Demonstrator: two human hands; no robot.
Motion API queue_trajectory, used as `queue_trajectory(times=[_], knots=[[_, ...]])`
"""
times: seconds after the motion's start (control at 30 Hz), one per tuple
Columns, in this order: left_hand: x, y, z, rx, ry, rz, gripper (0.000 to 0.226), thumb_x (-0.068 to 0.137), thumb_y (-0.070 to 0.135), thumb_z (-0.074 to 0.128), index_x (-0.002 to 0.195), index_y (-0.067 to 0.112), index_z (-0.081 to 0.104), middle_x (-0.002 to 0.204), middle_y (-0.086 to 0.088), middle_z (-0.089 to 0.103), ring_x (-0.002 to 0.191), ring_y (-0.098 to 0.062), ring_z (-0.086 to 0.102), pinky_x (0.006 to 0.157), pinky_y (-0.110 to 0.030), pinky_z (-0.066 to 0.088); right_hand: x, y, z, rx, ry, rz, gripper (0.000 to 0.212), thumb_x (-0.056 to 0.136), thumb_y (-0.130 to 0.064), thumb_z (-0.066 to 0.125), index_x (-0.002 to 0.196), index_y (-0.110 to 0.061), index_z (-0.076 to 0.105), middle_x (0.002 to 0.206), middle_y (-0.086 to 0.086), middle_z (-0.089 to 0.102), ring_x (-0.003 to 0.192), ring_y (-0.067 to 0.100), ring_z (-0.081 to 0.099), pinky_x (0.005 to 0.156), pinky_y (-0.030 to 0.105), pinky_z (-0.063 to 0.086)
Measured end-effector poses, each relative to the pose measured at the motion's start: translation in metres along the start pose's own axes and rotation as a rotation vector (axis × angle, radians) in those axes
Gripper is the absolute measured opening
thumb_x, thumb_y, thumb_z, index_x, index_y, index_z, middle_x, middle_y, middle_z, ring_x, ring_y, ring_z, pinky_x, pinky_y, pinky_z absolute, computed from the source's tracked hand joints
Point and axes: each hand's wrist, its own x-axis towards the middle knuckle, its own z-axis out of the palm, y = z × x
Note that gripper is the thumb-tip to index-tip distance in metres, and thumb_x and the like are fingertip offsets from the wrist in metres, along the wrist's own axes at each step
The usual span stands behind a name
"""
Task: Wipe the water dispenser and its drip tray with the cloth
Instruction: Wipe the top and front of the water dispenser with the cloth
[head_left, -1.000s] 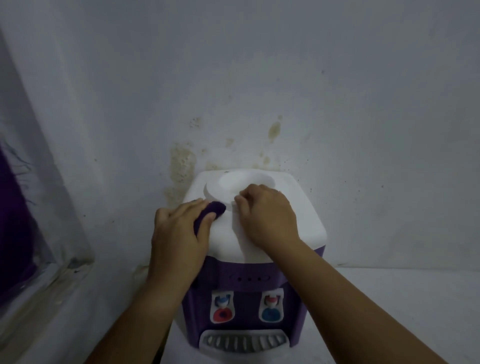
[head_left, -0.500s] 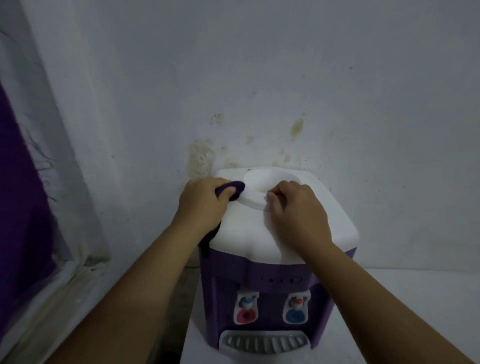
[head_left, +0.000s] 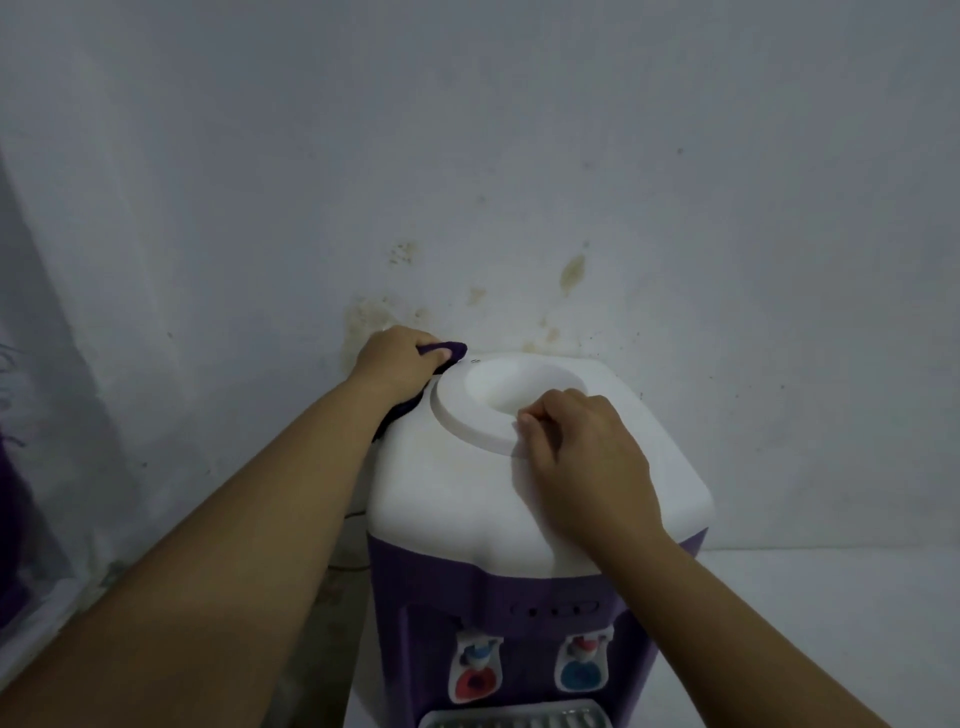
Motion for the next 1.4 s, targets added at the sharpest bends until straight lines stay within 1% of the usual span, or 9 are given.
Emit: queue_trajectory(times=[0.3,0.53,0.7,0.9,1.03,1.1,1.17,1.27,1.4], knots=[[-0.075,-0.003,-0.011,-0.038,0.149,0.021,0.026,0.09,0.045,0.055,0.091,0.025,0.072,0.082,0.011,0.061,0.077,-0.011,0.057,0.064,-0.019,0.039,0.0,-0.001,0.0,-0.015,0.009,0.012,0.021,0.095,-0.032,0.044,0.088,-0.02,0.059,0.084,-0.007,0.056,0.085,0.012,0.048,0.068,0.028,0.042],[-0.176,0.013,0.016,-0.056,0.388,0.289,0.022,0.087,0.035,0.064,0.108,0.032,0.069,0.101,0.02,0.063,0.095,-0.007,0.049,0.08,-0.014,0.039,-0.002,0.0,0.0,0.029,0.006,0.007,0.021,0.095,-0.03,0.046,0.093,-0.019,0.063,0.086,-0.006,0.058,0.087,0.013,0.05,0.071,0.027,0.04],[-0.15,0.021,0.004,-0.087,0.407,0.08,0.021,0.088,0.033,0.062,0.102,0.022,0.072,0.095,0.001,0.066,0.092,-0.02,0.058,0.079,-0.032,0.048,0.002,0.005,-0.004,0.232,0.008,0.097,0.021,0.096,-0.02,0.046,0.099,-0.018,0.066,0.083,-0.007,0.062,0.075,0.009,0.053,0.062,0.018,0.036],[-0.165,0.055,0.027,0.172,0.385,0.135,0.025,0.09,0.037,0.057,0.106,0.024,0.071,0.097,0.004,0.063,0.092,-0.02,0.053,0.073,-0.026,0.041,0.0,0.006,-0.015,0.449,0.073,0.189,0.015,0.096,-0.022,0.047,0.097,-0.023,0.063,0.083,-0.019,0.057,0.078,0.0,0.053,0.066,0.005,0.037],[-0.153,0.076,0.005,-0.199,0.253,-0.041,0.023,0.09,0.042,0.057,0.093,0.027,0.074,0.075,0.014,0.064,0.071,-0.008,0.061,0.06,-0.019,0.046,0.0,0.006,-0.03,0.678,0.127,0.24,0.025,0.094,-0.047,0.045,0.092,-0.026,0.059,0.088,-0.007,0.061,0.075,0.003,0.058,0.067,0.018,0.043],[-0.147,0.092,-0.003,-0.404,0.206,-0.055,0.031,0.092,0.046,0.051,0.087,0.025,0.072,0.08,0.005,0.07,0.075,-0.014,0.066,0.068,-0.03,0.053,0.004,0.004,-0.039,0.889,-0.018,0.279,0.031,0.09,-0.056,0.048,0.099,-0.027,0.057,0.089,-0.001,0.063,0.069,0.012,0.066,0.063,0.029,0.053],[-0.142,0.108,-0.003,-0.554,0.06,-0.092,0.045,0.095,0.053,0.037,0.103,0.024,0.07,0.098,0.001,0.07,0.09,-0.019,0.066,0.082,-0.038,0.054,0.008,0.005,-0.046,1.051,-0.19,0.313,0.036,0.086,-0.045,0.062,0.114,-0.026,0.049,0.095,0.007,0.064,0.068,0.017,0.07,0.059,0.029,0.055],[-0.137,0.104,0.003,-0.422,0.05,-0.062,0.044,0.098,0.046,0.031,0.122,0.024,0.06,0.112,0.009,0.057,0.106,-0.013,0.054,0.089,-0.031,0.042,0.017,0.015,-0.055,0.753,-0.211,0.407,0.046,0.085,-0.017,0.065,0.121,-0.027,0.038,0.096,0.009,0.062,0.075,0.017,0.066,0.066,0.036,0.058],[-0.14,0.053,0.002,0.04,0.27,-0.024,0.034,0.099,0.025,0.036,0.127,0.024,0.057,0.129,0.002,0.058,0.119,-0.021,0.049,0.098,-0.037,0.042,0.012,0.02,-0.054,0.265,-0.153,0.283,0.021,0.096,-0.036,0.044,0.111,-0.028,0.057,0.12,0.004,0.046,0.092,0.015,0.053,0.08,0.027,0.039]])
